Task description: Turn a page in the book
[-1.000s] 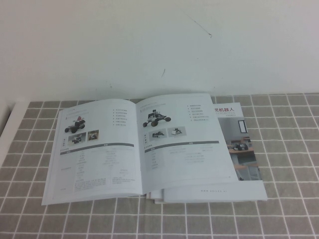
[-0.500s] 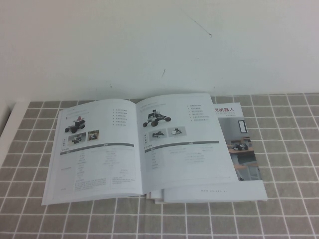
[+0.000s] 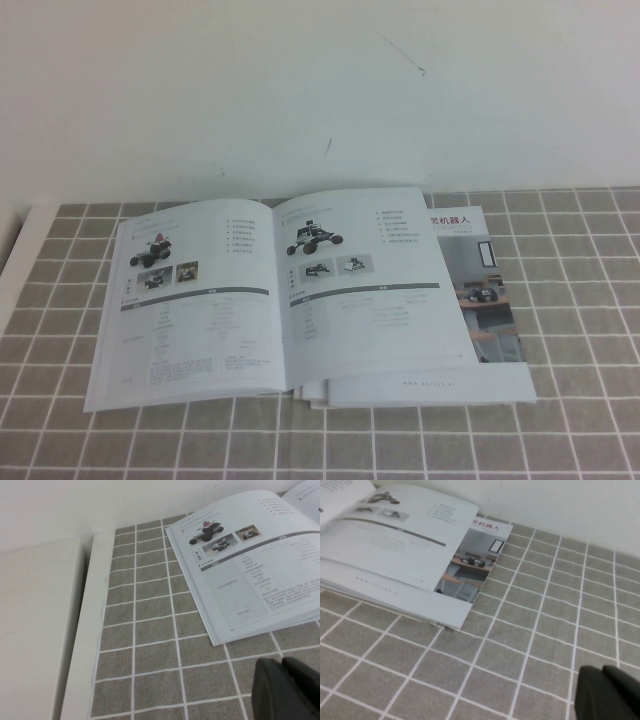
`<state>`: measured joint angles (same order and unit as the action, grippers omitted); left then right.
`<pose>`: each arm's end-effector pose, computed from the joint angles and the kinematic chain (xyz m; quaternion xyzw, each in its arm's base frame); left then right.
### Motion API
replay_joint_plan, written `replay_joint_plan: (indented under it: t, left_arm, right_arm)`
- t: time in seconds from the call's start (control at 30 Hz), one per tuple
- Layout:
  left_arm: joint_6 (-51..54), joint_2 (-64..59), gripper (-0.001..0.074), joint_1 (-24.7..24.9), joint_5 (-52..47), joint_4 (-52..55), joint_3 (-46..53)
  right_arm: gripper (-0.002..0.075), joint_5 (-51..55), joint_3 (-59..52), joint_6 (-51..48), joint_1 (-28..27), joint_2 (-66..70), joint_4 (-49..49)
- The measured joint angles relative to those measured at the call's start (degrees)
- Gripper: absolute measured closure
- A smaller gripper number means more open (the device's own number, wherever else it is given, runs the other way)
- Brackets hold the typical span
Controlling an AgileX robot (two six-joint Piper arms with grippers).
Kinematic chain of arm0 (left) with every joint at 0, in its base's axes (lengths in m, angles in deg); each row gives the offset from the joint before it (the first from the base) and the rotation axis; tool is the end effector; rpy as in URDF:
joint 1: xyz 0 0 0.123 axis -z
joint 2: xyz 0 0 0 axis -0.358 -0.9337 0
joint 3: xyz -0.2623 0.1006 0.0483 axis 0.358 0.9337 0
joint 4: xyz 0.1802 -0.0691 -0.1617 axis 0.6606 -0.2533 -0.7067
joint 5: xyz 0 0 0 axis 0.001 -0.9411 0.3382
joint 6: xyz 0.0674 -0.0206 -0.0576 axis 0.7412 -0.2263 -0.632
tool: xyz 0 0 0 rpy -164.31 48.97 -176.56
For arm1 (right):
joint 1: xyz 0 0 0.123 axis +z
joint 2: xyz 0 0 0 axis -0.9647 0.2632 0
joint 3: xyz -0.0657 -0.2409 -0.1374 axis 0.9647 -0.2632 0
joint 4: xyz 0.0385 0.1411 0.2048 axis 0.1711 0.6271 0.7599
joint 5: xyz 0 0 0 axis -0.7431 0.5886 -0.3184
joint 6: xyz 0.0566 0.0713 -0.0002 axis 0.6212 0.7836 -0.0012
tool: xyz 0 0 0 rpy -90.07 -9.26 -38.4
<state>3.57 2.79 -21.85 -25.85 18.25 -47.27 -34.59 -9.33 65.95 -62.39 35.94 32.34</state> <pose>0.0532 -0.0046 0.1797 0.0567 0.7857 0.0161 0.6157 0.0521 0.0129 0.1756 -0.1711 0.7723 0.0091 0.6117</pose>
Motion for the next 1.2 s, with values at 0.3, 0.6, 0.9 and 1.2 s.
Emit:
replay_joint_plan:
  t: [0.3,0.6,0.9,1.2]
  left_arm:
    - [0.0,0.0,0.0738,0.0,0.0,0.0,0.0]
    - [0.0,0.0,0.0738,0.0,0.0,0.0,0.0]
    - [-0.1,0.0,0.0738,0.0,0.0,0.0,0.0]
    - [-0.1,0.0,0.0738,0.0,0.0,0.0,0.0]
  right_arm:
    - [0.0727,0.5,0.1,0.0,0.0,0.0,-2.2]
    - [0.0727,0.7,0.2,0.0,0.0,0.0,-2.6]
    - [0.0727,0.8,0.2,0.0,0.0,0.0,-2.6]
    - [0.0727,0.8,0.2,0.0,0.0,0.0,-2.6]
